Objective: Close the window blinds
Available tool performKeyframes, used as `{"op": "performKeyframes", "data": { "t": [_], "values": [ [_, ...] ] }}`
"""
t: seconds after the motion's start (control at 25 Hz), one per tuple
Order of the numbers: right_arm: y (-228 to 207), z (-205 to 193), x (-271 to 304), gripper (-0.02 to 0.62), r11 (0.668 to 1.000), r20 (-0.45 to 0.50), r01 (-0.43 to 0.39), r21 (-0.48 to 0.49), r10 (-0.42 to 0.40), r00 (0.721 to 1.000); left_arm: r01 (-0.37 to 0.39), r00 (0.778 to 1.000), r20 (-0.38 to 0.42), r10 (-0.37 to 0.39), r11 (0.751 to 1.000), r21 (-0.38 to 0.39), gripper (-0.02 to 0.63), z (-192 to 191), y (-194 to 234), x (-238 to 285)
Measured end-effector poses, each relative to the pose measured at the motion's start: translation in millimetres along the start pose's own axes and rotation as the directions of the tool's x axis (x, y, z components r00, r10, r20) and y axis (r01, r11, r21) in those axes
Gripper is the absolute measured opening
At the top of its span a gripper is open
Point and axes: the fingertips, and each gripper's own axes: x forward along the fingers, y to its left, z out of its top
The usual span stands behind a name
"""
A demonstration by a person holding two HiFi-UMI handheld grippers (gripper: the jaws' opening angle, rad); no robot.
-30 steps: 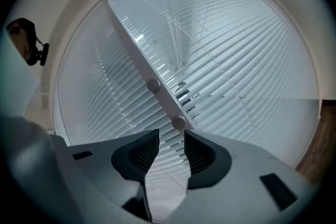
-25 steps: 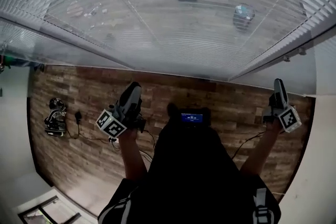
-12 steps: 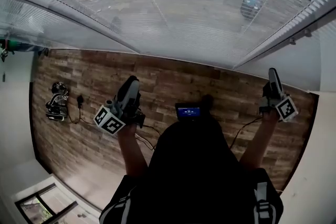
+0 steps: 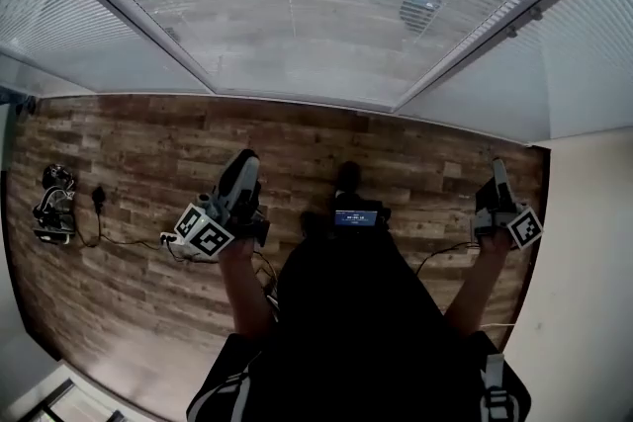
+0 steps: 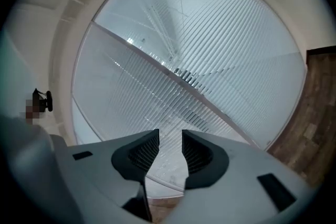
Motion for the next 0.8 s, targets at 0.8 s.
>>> {"op": "performKeyframes", "data": {
  "t": [0.8],
  "values": [
    [8.8, 24.1, -37.6, 0.137, 0.984, -0.068, -0.179, 0.017, 0.180, 0.981, -0.092, 0.988, 0.132, 0.082, 0.993, 0.072, 0.084, -24.4, -88.7, -49.1]
  ]
}}
